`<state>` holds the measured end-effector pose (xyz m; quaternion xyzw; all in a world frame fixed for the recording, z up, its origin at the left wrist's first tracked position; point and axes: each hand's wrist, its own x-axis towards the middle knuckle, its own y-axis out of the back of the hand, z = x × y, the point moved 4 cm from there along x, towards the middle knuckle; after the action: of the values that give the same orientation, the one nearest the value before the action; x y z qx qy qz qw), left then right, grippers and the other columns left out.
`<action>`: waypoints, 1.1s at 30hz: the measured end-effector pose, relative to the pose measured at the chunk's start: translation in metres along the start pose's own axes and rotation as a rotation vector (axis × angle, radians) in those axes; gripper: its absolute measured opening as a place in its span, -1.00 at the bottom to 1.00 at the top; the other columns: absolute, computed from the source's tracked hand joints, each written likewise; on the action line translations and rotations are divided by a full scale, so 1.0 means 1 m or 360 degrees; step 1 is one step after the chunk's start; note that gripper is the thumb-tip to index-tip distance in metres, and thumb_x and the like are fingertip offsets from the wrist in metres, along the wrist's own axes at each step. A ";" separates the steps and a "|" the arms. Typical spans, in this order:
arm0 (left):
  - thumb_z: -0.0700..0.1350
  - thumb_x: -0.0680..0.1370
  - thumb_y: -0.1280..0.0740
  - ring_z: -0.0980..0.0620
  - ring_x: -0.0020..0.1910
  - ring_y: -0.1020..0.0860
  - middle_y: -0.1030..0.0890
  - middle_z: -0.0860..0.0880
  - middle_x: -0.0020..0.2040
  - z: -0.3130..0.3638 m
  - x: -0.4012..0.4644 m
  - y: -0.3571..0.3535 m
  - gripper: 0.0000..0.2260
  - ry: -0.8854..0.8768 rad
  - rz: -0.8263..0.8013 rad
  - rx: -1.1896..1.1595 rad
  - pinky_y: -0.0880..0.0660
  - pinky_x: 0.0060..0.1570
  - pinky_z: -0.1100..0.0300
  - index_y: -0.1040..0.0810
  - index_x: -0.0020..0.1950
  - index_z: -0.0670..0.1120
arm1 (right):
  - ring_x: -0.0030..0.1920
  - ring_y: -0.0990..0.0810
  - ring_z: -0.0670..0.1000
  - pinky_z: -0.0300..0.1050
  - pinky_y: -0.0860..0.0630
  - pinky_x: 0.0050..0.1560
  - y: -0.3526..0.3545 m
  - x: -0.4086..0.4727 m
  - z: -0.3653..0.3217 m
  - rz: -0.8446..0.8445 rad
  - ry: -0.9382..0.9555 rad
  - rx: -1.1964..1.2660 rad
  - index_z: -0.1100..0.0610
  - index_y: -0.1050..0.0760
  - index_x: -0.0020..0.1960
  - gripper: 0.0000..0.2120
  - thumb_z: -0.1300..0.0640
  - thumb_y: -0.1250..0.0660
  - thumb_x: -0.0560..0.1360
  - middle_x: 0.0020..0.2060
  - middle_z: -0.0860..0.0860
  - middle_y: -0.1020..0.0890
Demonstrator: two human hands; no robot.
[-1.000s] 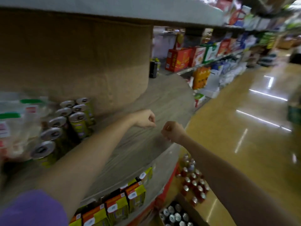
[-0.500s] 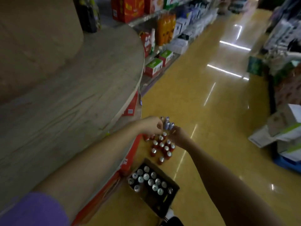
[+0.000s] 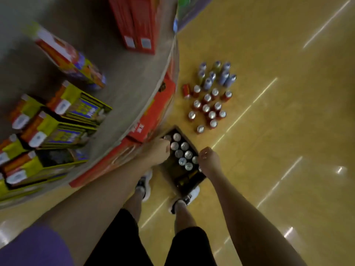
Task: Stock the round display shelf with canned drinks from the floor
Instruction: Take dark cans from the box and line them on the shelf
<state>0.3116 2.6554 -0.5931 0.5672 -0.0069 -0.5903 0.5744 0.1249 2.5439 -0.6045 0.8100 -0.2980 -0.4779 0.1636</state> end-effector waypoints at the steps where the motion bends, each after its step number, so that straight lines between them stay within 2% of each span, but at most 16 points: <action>1: -0.12 0.52 -0.23 -0.11 -0.28 -0.43 -0.36 -0.01 -0.29 -0.013 0.012 -0.022 -0.75 0.0029 -0.0027 -0.0024 -0.40 -0.29 0.03 -0.25 -0.32 0.04 | -0.02 -0.58 0.22 -0.12 -0.38 -0.19 -0.017 0.011 0.013 -0.0016 -0.0025 -0.0005 0.17 -0.50 0.00 -0.89 0.23 -0.24 0.51 -0.07 0.16 -0.64; 5: -0.18 0.59 -0.23 -0.04 -0.28 -0.30 -0.33 -0.03 -0.28 -0.053 0.056 -0.090 -0.78 0.0107 -0.0204 -0.0131 -0.26 -0.21 0.09 -0.31 -0.24 -0.03 | 0.02 -0.58 0.22 -0.16 -0.31 -0.15 -0.093 0.055 0.062 -0.0128 -0.0053 -0.0088 0.15 -0.47 0.03 -0.88 0.18 -0.23 0.51 -0.03 0.15 -0.63; 9: -0.26 0.59 -0.19 -0.01 -0.33 -0.18 -0.19 -0.01 -0.33 -0.098 0.097 -0.143 -0.67 0.0110 -0.0366 -0.0172 -0.12 -0.20 0.12 -0.16 -0.29 -0.01 | 0.04 -0.56 0.21 -0.15 -0.34 -0.10 -0.167 0.089 0.099 -0.0167 -0.0205 0.0018 0.17 -0.48 0.05 -0.84 0.23 -0.25 0.47 0.01 0.16 -0.61; 11: -0.24 0.60 -0.19 -0.02 -0.29 -0.23 -0.24 -0.01 -0.29 -0.116 0.114 -0.163 -0.78 0.0133 -0.0398 -0.0143 -0.17 -0.22 0.11 -0.27 -0.22 -0.07 | 0.07 -0.54 0.20 -0.15 -0.32 -0.08 -0.198 0.104 0.112 -0.0147 -0.0269 0.0072 0.16 -0.48 0.06 -0.82 0.24 -0.27 0.45 0.03 0.15 -0.60; 13: -0.21 0.61 -0.21 -0.03 -0.18 -0.36 -0.40 -0.07 -0.14 -0.130 0.134 -0.182 -0.95 0.0145 -0.0419 -0.0159 -0.32 -0.14 0.07 -0.42 0.02 -0.19 | 0.08 -0.53 0.18 -0.16 -0.32 -0.06 -0.226 0.119 0.125 -0.0141 -0.0362 0.0150 0.16 -0.49 0.08 -0.79 0.25 -0.28 0.44 0.04 0.14 -0.58; 15: -0.20 0.60 -0.23 -0.13 0.02 -0.47 -0.49 -0.17 0.08 -0.143 0.152 -0.204 -0.81 0.0141 -0.0476 -0.0138 -0.40 -0.02 0.06 -0.44 0.18 -0.21 | 0.05 -0.53 0.16 -0.18 -0.31 -0.08 -0.251 0.135 0.139 -0.0147 -0.0425 0.0184 0.16 -0.50 0.09 -0.76 0.22 -0.31 0.42 0.06 0.15 -0.56; 18: -0.20 0.58 -0.24 -0.20 0.14 -0.47 -0.48 -0.21 0.19 -0.154 0.174 -0.232 -0.76 0.0129 -0.0497 -0.0124 -0.38 0.01 0.10 -0.44 0.24 -0.21 | 0.05 -0.53 0.12 -0.19 -0.31 -0.09 -0.278 0.158 0.153 -0.0116 -0.0491 0.0244 0.13 -0.48 0.19 -0.66 0.18 -0.37 0.42 0.17 0.13 -0.51; 22: -0.19 0.57 -0.26 -0.16 0.16 -0.49 -0.49 -0.17 0.20 -0.161 0.199 -0.267 -0.68 0.0124 -0.0538 -0.0179 -0.48 0.16 -0.05 -0.40 0.33 -0.15 | 0.13 -0.50 0.19 -0.12 -0.34 -0.06 -0.299 0.186 0.171 -0.0047 -0.0525 0.0235 0.16 -0.35 0.32 -0.56 0.16 -0.37 0.48 0.30 0.15 -0.38; 27: -0.20 0.59 -0.27 -0.13 0.25 -0.42 -0.47 -0.16 0.28 -0.167 0.226 -0.300 -0.64 0.0144 -0.0541 -0.0181 -0.37 0.13 0.14 -0.36 0.38 -0.15 | 0.12 -0.52 0.24 -0.10 -0.40 -0.06 -0.316 0.220 0.199 0.0057 -0.0663 0.0226 0.14 -0.29 0.34 -0.49 0.17 -0.38 0.45 0.34 0.17 -0.30; 31: -0.18 0.57 -0.29 -0.12 0.26 -0.45 -0.46 -0.12 0.31 -0.169 0.248 -0.324 -0.62 0.0161 -0.0525 -0.0188 -0.46 0.20 -0.01 -0.36 0.39 -0.09 | 0.16 -0.48 0.23 -0.07 -0.41 -0.06 -0.336 0.241 0.212 0.0031 -0.0681 0.0195 0.13 -0.26 0.36 -0.43 0.07 -0.43 0.45 0.33 0.20 -0.30; 33: -0.18 0.57 -0.29 -0.11 0.23 -0.48 -0.47 -0.11 0.31 -0.170 0.257 -0.334 -0.60 0.0177 -0.0516 -0.0209 -0.48 0.17 -0.01 -0.35 0.40 -0.08 | 0.17 -0.49 0.27 0.01 -0.49 0.02 -0.348 0.249 0.217 -0.0003 -0.0677 0.0214 0.09 -0.23 0.39 -0.39 0.04 -0.43 0.45 0.37 0.20 -0.27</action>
<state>0.2807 2.7023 -1.0444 0.5539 0.1549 -0.6420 0.5069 0.1407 2.6562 -1.0708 0.7003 -0.3562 -0.6171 0.0423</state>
